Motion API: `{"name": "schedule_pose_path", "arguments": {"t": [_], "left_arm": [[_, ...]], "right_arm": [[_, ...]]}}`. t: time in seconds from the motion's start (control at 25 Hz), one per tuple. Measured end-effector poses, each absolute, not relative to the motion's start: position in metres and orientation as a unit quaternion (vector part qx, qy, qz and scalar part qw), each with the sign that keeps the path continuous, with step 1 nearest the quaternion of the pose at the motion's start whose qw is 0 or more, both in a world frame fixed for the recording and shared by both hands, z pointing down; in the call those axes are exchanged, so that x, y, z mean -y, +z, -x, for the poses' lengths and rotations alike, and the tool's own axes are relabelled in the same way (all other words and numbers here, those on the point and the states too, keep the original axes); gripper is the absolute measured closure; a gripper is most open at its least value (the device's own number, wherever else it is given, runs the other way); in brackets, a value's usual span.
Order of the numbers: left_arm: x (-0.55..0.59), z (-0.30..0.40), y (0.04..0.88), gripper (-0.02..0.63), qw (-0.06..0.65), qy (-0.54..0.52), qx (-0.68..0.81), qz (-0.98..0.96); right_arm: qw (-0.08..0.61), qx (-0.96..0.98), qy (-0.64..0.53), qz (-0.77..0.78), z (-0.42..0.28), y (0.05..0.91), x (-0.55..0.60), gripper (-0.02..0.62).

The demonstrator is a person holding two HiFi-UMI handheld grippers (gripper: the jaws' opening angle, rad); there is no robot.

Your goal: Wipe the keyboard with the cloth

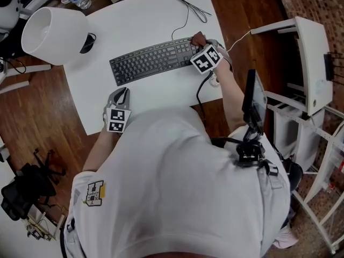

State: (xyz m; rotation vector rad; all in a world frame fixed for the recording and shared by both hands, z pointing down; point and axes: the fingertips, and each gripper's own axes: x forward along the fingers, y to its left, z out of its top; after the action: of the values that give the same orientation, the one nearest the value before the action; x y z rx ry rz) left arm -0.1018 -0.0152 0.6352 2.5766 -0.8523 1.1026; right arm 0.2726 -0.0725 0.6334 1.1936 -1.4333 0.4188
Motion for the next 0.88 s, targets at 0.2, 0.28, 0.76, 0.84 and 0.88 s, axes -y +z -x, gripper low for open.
{"name": "schedule_pose_path", "arguments": {"t": [0.2, 0.28, 0.76, 0.84, 0.88], "left_arm": [[0.015, 0.106, 0.633, 0.606, 0.106, 0.372, 0.298, -0.873], [0.015, 0.112, 0.633, 0.606, 0.106, 0.371, 0.301, -0.872], [0.016, 0.167, 0.639, 0.606, 0.118, 0.363, 0.335, -0.861], [0.015, 0.174, 0.637, 0.606, 0.12, 0.364, 0.341, -0.859], [0.015, 0.177, 0.636, 0.606, 0.121, 0.364, 0.343, -0.857]], "right_arm": [[0.58, 0.602, 0.179, -0.519, -0.282, 0.622, 0.072, 0.505], [0.575, 0.626, 0.159, -0.502, -0.245, 0.614, 0.078, 0.505], [0.547, 0.804, -0.002, -0.234, 0.109, 0.633, 0.095, 0.505], [0.553, 0.804, -0.01, -0.218, 0.124, 0.643, 0.094, 0.505], [0.556, 0.803, -0.01, -0.216, 0.125, 0.645, 0.093, 0.505]]}}
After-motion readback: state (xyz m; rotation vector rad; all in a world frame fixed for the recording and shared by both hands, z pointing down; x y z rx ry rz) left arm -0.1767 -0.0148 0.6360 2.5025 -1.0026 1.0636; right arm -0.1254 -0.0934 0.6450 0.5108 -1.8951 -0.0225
